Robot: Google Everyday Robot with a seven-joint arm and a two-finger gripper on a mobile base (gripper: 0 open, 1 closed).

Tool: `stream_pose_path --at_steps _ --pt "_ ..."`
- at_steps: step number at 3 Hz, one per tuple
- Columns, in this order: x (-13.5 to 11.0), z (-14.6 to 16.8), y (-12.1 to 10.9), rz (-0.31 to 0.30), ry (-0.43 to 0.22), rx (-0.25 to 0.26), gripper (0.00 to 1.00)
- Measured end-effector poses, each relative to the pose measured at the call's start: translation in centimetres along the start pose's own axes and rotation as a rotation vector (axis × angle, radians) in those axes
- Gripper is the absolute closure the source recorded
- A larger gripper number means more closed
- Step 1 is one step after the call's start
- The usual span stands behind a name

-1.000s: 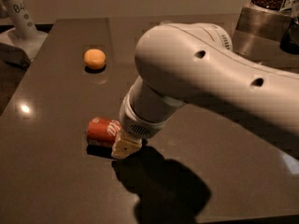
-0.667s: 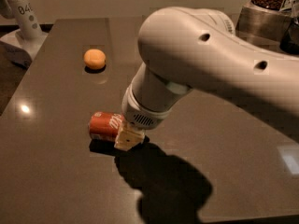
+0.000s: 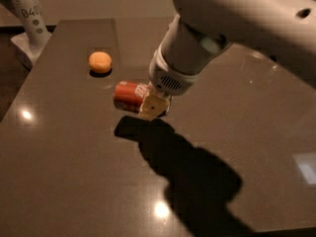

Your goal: Move coke can near redbull can

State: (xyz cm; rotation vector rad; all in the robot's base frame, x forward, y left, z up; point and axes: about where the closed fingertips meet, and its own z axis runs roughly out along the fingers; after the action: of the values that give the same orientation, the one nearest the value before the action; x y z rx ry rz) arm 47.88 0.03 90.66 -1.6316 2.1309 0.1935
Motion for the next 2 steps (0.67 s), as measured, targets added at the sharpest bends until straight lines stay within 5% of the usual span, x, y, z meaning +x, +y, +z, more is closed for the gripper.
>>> stream_pose_path --at_steps 2 --pt "1.8 1.0 -11.2 0.057 0.022 0.055 1.00"
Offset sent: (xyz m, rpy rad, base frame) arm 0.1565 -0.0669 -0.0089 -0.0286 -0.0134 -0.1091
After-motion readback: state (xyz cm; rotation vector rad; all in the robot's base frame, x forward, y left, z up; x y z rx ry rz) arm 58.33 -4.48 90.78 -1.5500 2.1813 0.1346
